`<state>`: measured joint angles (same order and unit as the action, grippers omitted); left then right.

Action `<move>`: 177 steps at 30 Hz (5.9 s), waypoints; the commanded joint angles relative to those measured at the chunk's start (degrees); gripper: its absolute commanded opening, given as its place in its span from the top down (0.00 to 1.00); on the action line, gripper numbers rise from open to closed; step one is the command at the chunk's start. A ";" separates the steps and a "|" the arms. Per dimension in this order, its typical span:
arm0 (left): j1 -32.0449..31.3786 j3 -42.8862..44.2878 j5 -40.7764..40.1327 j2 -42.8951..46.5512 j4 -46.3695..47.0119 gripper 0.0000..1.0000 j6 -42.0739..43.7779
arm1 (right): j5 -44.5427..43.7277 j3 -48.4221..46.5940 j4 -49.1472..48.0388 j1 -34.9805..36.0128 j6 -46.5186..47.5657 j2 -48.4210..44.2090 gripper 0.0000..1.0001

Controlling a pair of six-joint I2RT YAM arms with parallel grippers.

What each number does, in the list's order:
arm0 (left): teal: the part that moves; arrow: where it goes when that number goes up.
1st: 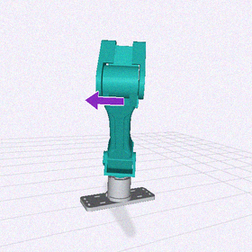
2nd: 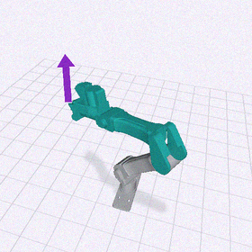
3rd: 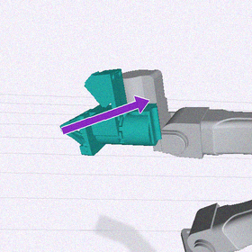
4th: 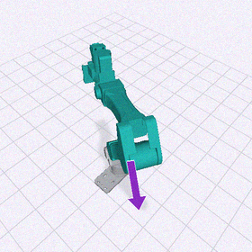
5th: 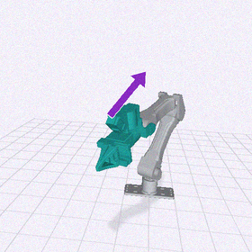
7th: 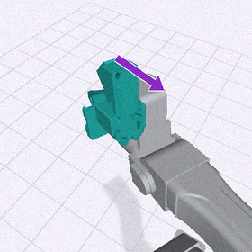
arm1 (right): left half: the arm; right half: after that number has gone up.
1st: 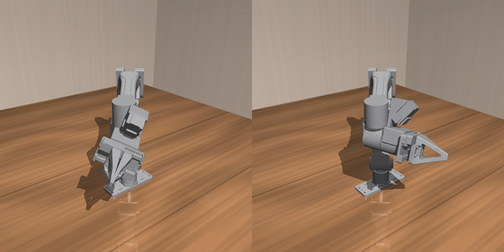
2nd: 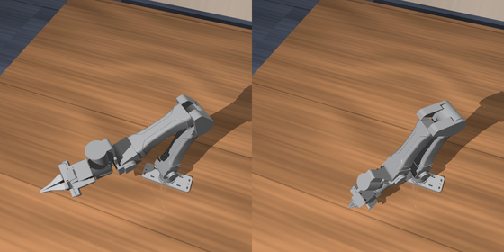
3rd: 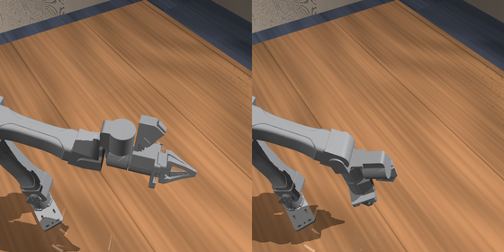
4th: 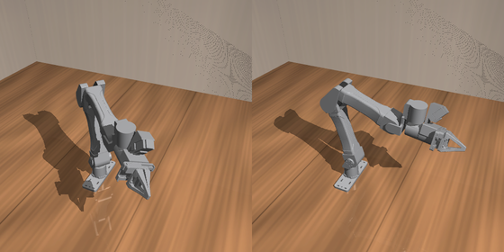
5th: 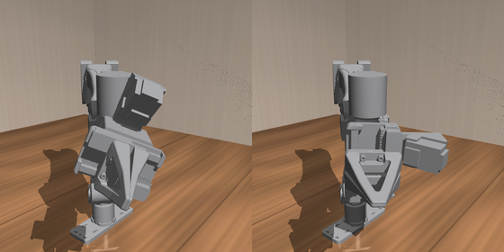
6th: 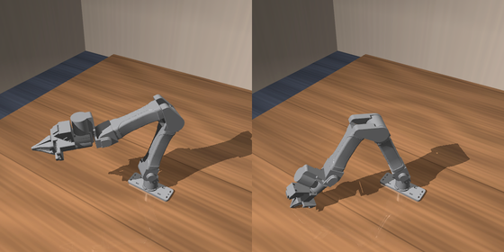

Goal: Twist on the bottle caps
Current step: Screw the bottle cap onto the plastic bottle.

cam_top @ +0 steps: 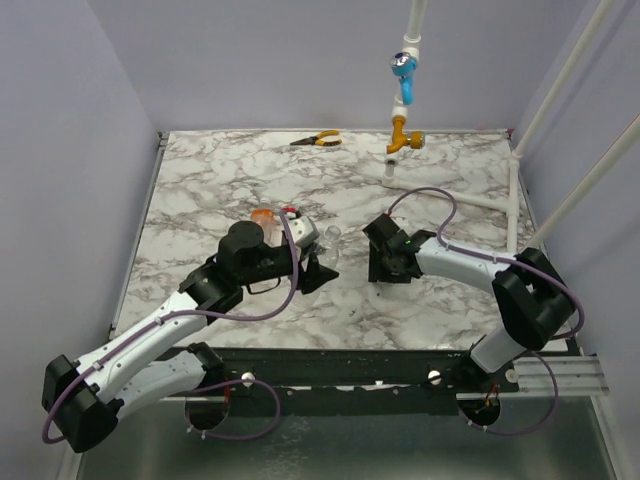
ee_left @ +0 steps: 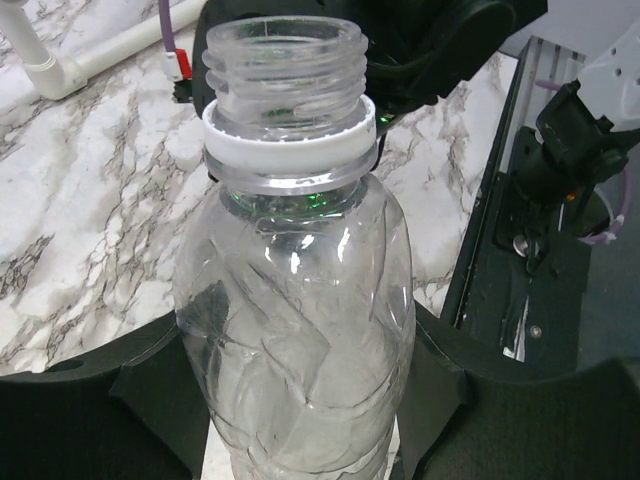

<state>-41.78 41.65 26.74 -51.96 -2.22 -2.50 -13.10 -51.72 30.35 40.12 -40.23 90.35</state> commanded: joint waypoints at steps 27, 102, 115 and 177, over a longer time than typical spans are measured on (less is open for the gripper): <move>-7.79 -3.30 -6.24 1.68 0.31 0.50 9.72 | 0.37 0.75 -0.90 0.03 1.18 -1.85 0.66; -7.79 0.23 3.20 -6.80 1.23 0.50 21.23 | 41.06 -27.13 19.88 0.14 14.76 -23.03 0.65; -7.79 0.98 3.39 -8.96 1.93 0.50 21.98 | 40.23 -25.79 20.20 0.22 14.87 -22.55 0.65; -12.45 -1.54 -19.66 -7.97 19.21 0.58 32.14 | 31.53 -26.84 20.54 4.98 3.79 -14.13 0.64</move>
<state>-51.83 38.46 12.78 -61.41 1.83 27.11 16.19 -77.60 47.48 43.77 -32.03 72.36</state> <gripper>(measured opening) 0.618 0.370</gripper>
